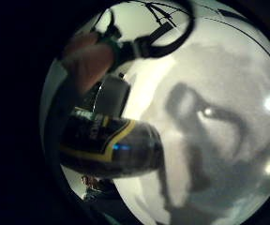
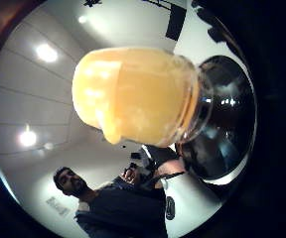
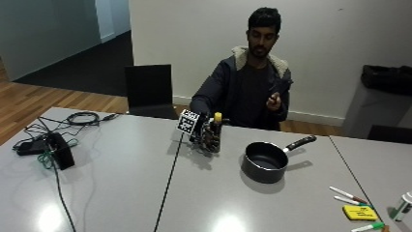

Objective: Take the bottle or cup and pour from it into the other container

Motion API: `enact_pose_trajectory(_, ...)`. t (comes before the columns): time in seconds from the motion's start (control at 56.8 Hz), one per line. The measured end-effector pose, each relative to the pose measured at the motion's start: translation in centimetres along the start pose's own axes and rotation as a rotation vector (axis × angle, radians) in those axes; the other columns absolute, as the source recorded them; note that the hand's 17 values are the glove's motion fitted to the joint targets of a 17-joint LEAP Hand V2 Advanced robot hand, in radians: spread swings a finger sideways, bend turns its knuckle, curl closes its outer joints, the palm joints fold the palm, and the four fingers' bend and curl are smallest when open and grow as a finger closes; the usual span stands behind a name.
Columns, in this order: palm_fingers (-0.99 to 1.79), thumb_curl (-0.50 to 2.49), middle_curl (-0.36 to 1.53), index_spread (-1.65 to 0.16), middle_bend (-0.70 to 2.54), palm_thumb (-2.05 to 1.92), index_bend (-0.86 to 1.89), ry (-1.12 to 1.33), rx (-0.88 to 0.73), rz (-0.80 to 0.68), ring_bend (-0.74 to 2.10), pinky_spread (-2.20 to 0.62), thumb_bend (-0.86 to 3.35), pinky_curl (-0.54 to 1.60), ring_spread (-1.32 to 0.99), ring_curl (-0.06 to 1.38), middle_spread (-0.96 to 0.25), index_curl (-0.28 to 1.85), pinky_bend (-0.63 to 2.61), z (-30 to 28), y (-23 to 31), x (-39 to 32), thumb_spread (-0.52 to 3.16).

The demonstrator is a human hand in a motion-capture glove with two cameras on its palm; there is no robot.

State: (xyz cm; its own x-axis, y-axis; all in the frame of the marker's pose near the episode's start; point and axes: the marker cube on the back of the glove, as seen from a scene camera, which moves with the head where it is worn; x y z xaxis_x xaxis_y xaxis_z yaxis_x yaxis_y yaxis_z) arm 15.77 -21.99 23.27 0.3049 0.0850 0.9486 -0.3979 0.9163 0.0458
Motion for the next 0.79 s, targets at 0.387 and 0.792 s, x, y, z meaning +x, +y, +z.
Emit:
enact_pose_trajectory(0.387,1.16,0.51,0.38,-0.29,0.40,0.90,0.14,-0.095,0.091,-0.155,0.63,0.12,0.00,0.31,-0.11,0.37,-0.21,0.25,0.39,0.9,-0.6,0.5,0.69)
enact_pose_trajectory(0.792,1.34,0.66,0.47,-0.30,0.55,0.99,0.18,-0.071,0.260,-0.128,0.66,-0.17,-0.03,0.35,-0.18,0.41,-0.25,0.36,0.41,1.2,-1.9,-0.3,0.37)
